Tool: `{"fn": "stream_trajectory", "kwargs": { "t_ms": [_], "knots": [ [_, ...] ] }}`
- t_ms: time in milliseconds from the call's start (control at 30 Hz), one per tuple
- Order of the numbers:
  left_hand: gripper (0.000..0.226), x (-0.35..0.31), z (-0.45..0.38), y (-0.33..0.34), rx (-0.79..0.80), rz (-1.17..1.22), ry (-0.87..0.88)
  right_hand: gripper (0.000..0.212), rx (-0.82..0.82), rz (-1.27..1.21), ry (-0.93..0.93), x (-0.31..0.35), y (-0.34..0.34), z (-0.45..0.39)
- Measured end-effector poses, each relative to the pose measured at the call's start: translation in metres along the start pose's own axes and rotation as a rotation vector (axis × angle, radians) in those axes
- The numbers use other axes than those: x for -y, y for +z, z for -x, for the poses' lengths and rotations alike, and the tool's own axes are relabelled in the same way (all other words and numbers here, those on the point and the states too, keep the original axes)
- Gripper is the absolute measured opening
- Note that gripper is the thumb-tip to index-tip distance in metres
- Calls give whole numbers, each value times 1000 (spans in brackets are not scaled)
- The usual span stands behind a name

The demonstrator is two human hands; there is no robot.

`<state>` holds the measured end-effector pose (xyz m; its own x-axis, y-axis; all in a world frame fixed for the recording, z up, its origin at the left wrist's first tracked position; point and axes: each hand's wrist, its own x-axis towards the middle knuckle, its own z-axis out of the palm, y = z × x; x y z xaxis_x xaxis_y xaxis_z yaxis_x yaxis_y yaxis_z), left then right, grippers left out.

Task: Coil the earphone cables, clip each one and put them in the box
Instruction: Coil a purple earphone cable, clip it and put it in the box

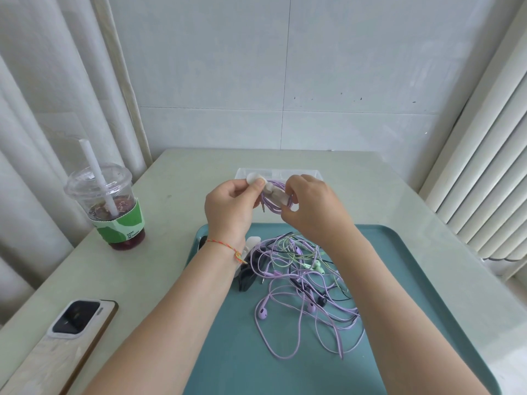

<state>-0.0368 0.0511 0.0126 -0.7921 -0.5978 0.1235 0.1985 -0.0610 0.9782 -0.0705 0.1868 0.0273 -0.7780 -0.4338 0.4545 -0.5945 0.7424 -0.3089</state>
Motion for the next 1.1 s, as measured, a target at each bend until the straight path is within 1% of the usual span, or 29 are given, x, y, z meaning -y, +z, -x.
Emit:
{"fn": "stream_trajectory", "kwargs": {
  "t_ms": [167,267,333,433,633,733,833,900,967,1033,1100],
  "knots": [
    [21,1,6,1,-10,-65,68,16,10,-82,36,-1,6,2],
    [13,-2,9,2,12,-87,101,20,9,-147,66,-1,6,3],
    [12,-3,10,3,8,-91,122,21,12,-163,76,-1,6,3],
    [19,-3,9,2,7,-115,152,19,7,-147,69,0,7,3],
    [18,-3,6,-1,11,-135,204,16,27,-84,-7,2,8,3],
    [12,-1,5,-1,14,-118,198,17,55,-31,-13,6,10,4],
    [16,0,4,-1,18,-78,168,17,46,-17,13,8,8,4],
    [17,0,2,-2,28,-65,157,17,51,-26,10,8,5,4],
    [13,1,1,-4,38,-44,140,15,30,-70,4,7,4,4],
    [12,1,-2,-6,31,-4,116,21,13,-132,0,8,-2,5],
    [10,-2,-7,-9,15,44,106,33,37,-161,25,9,-12,6]
  ]
}}
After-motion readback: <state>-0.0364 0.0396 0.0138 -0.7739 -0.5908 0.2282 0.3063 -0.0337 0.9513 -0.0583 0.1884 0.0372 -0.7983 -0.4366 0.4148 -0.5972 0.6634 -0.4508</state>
